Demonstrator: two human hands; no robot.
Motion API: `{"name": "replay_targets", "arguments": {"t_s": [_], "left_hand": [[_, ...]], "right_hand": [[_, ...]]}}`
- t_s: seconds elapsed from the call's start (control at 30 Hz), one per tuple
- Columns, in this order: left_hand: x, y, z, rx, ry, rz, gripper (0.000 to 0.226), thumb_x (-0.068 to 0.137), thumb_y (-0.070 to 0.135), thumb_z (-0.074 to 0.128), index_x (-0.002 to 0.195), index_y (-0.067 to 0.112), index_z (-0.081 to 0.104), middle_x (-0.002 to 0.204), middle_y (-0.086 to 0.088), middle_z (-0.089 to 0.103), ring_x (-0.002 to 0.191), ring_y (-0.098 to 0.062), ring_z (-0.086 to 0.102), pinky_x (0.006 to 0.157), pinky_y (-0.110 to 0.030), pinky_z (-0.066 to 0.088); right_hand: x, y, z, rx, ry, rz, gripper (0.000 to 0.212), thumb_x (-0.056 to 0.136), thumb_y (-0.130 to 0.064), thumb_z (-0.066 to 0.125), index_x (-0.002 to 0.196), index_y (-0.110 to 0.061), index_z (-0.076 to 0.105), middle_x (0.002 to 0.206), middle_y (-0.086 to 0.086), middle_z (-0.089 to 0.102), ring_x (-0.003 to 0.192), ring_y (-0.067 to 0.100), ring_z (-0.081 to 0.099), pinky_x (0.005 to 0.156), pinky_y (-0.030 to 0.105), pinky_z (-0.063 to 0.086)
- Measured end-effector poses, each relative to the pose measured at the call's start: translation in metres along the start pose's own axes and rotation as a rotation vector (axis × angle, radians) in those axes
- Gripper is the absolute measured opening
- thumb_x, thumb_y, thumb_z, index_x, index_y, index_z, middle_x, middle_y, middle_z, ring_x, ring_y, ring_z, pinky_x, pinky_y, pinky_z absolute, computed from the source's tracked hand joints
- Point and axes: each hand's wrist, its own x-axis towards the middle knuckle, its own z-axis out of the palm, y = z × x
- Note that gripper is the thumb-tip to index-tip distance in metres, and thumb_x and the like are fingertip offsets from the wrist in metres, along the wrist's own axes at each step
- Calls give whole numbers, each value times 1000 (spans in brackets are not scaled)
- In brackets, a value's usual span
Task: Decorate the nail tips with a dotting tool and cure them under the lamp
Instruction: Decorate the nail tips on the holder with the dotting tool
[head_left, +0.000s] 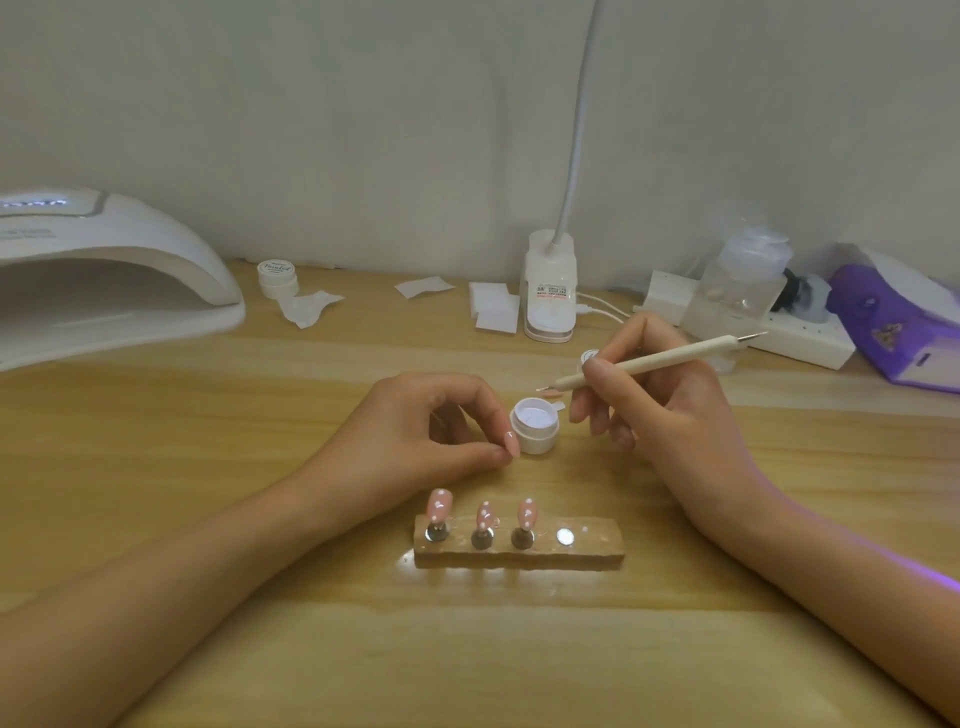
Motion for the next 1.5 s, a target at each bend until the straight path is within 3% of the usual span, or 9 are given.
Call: {"name": "replay_targets", "arguments": {"t_s": [0.27, 0.43, 0.53, 0.63, 0.93, 1.5], "left_hand": [[2, -2, 0, 57, 15, -14, 18, 74, 10, 82, 71, 26, 73, 68, 20, 68, 53, 2, 54, 54, -5, 37], [2, -2, 1, 49, 7, 6, 18, 74, 10, 82, 73, 25, 72, 75, 19, 70, 53, 2, 52, 55, -6, 38], [3, -3, 1, 56, 10, 17, 21, 74, 9, 82, 72, 26, 71, 74, 19, 69, 54, 1, 52, 55, -6, 38], [3, -4, 1, 60, 17, 17, 21, 74, 8, 82, 71, 25, 70, 69, 22, 67, 53, 2, 51, 54, -5, 37], [4, -4, 2, 90, 22, 17, 22, 74, 10, 82, 70, 27, 69, 66, 26, 65, 53, 2, 53, 53, -6, 36], [3, -1, 3, 122, 17, 39, 20, 74, 10, 82, 70, 23, 68, 55, 29, 58, 50, 4, 51, 51, -4, 35]], "right_hand": [[0, -3, 1, 85, -9, 49, 19, 92, -21, 62, 81, -13, 49, 71, 12, 72, 61, 23, 70, 47, 22, 47], [-4, -6, 0, 156, 9, 26, 20, 90, -18, 68, 79, -16, 52, 68, 10, 70, 60, 19, 68, 47, 21, 48], [-6, -5, 4, 228, -51, 107, 13, 88, -16, 63, 77, -20, 58, 65, 7, 66, 60, 17, 65, 49, 23, 50], [-8, -4, 9, 289, -126, 181, 18, 87, -17, 62, 70, -23, 58, 63, 9, 64, 63, 18, 64, 54, 26, 52], [-8, -1, 11, 231, -185, 211, 16, 86, -18, 63, 71, -23, 61, 67, 13, 68, 69, 19, 68, 62, 28, 57], [-9, -3, 11, 236, -199, 226, 18, 89, -14, 64, 73, -20, 62, 70, 13, 69, 67, 19, 68, 61, 26, 56]]}}
